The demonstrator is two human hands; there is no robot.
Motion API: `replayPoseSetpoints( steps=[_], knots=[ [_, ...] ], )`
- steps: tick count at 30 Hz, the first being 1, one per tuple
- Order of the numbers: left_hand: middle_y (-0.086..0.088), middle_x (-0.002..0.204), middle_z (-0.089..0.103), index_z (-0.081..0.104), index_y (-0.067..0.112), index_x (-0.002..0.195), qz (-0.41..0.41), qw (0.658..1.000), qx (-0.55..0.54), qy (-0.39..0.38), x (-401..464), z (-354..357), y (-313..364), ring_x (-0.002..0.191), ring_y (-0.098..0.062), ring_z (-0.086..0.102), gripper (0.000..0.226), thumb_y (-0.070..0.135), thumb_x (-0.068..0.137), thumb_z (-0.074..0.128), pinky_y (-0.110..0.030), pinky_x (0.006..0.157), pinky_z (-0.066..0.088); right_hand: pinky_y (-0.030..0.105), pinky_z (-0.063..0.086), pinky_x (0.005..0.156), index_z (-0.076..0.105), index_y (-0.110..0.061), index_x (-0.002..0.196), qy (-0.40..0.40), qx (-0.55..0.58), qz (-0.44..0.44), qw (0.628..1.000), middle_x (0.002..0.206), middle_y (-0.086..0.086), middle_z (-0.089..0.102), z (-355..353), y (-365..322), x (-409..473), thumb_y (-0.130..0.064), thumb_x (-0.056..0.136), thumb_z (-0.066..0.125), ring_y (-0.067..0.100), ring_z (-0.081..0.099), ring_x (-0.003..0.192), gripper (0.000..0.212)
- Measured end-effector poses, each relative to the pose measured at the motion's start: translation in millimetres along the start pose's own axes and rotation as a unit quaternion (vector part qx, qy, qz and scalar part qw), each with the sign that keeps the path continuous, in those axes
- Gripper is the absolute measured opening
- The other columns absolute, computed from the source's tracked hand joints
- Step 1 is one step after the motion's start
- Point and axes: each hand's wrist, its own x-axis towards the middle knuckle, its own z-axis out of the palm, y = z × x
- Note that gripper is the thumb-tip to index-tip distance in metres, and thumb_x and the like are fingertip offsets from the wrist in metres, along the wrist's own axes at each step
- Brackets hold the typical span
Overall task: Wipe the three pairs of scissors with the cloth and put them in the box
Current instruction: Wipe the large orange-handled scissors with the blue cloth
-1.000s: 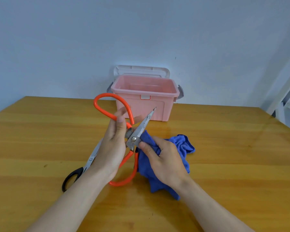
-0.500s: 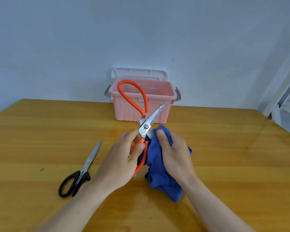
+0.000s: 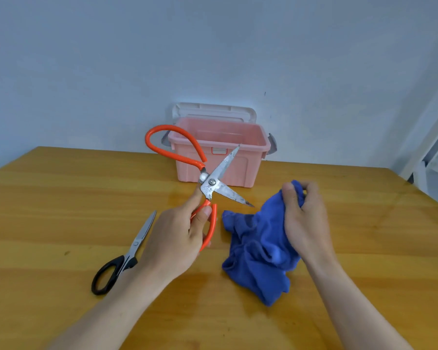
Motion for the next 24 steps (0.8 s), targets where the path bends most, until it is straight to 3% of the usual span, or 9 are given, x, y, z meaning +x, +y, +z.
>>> replayPoseSetpoints(
  steps=[3, 6, 10, 12, 14, 16, 18, 24],
  knots=[
    [-0.007, 0.08, 0.07, 0.051, 0.031, 0.129, -0.037, 0.999, -0.03, 0.006, 1.4, -2.2, 1.4, 0.056, -0.012, 0.069, 0.029, 0.03, 0.102, 0.04, -0.033, 0.045, 0.055, 0.021, 0.039, 0.06, 0.048, -0.021, 0.095, 0.043, 0.021, -0.023, 0.999, 0.078, -0.01, 0.054, -3.7, -6.3, -3.5, -0.03, 0.103, 0.039, 0.005, 0.05, 0.068, 0.016],
    [-0.011, 0.084, 0.07, 0.053, 0.02, 0.119, -0.061, 0.997, -0.048, -0.002, 1.5, -0.8, 3.1, 0.058, -0.016, 0.07, 0.024, 0.03, 0.102, 0.04, -0.038, 0.046, 0.057, 0.026, 0.037, 0.055, 0.046, -0.02, 0.087, 0.014, 0.026, -0.091, 0.995, 0.067, -0.007, 0.05, 4.7, -16.1, -17.2, -0.022, 0.089, 0.033, 0.005, 0.046, 0.059, 0.013],
    [-0.014, 0.082, 0.069, 0.053, 0.034, 0.119, -0.047, 0.999, -0.021, -0.001, 0.2, 2.1, -0.2, 0.055, -0.019, 0.069, 0.023, 0.036, 0.101, 0.039, -0.048, 0.046, 0.054, 0.02, 0.036, 0.056, 0.048, -0.02, 0.09, -0.019, 0.003, -0.178, 0.984, 0.069, -0.01, 0.047, 22.5, -16.8, -31.7, -0.006, 0.093, 0.043, 0.009, 0.047, 0.063, 0.015],
    [-0.011, 0.072, 0.067, 0.055, 0.037, 0.115, -0.04, 0.999, -0.018, -0.004, -1.4, 5.5, 0.5, 0.054, -0.015, 0.069, 0.02, 0.034, 0.101, 0.04, -0.048, 0.046, 0.053, 0.014, 0.039, 0.063, 0.057, -0.014, 0.097, 0.007, -0.029, -0.257, 0.966, 0.083, -0.007, 0.054, 30.5, -14.0, -36.5, -0.004, 0.094, 0.051, 0.006, 0.051, 0.073, 0.013],
    [-0.003, 0.061, 0.063, 0.054, 0.038, 0.114, -0.029, 0.999, -0.013, -0.009, -3.2, 9.0, 3.3, 0.055, -0.008, 0.069, 0.02, 0.029, 0.102, 0.041, -0.044, 0.049, 0.055, 0.016, 0.044, 0.068, 0.065, -0.006, 0.102, 0.043, -0.064, -0.333, 0.94, 0.098, 0.003, 0.058, 39.6, -10.2, -37.9, -0.006, 0.093, 0.058, 0.006, 0.054, 0.082, 0.012],
    [0.002, 0.058, 0.063, 0.056, 0.034, 0.119, -0.003, 1.0, 0.016, -0.003, -5.3, 12.7, 7.9, 0.053, -0.004, 0.065, 0.024, 0.025, 0.102, 0.043, -0.025, 0.048, 0.053, 0.025, 0.049, 0.063, 0.07, -0.004, 0.104, 0.061, -0.098, -0.377, 0.919, 0.103, 0.009, 0.058, 49.4, -7.4, -34.9, -0.01, 0.093, 0.06, 0.014, 0.057, 0.085, 0.016],
    [0.009, 0.058, 0.059, 0.061, 0.024, 0.115, 0.025, 0.999, 0.046, 0.015, -6.9, 14.5, 12.6, 0.054, -0.005, 0.06, 0.022, 0.019, 0.1, 0.046, -0.015, 0.046, 0.043, 0.034, 0.052, 0.054, 0.071, -0.004, 0.108, 0.052, -0.129, -0.391, 0.91, 0.103, 0.01, 0.059, 57.3, -6.7, -32.7, -0.014, 0.096, 0.057, 0.021, 0.059, 0.082, 0.021],
    [0.016, 0.048, 0.046, 0.066, 0.013, 0.108, 0.037, 0.997, 0.06, 0.038, -4.6, 6.7, 13.9, 0.048, -0.001, 0.052, 0.019, 0.008, 0.097, 0.05, -0.011, 0.044, 0.034, 0.037, 0.054, 0.067, 0.064, -0.005, 0.127, -0.036, -0.174, -0.402, 0.898, 0.111, 0.009, 0.059, 64.7, -0.1, -41.6, -0.017, 0.099, 0.051, 0.026, 0.057, 0.094, 0.033]
  ],
)
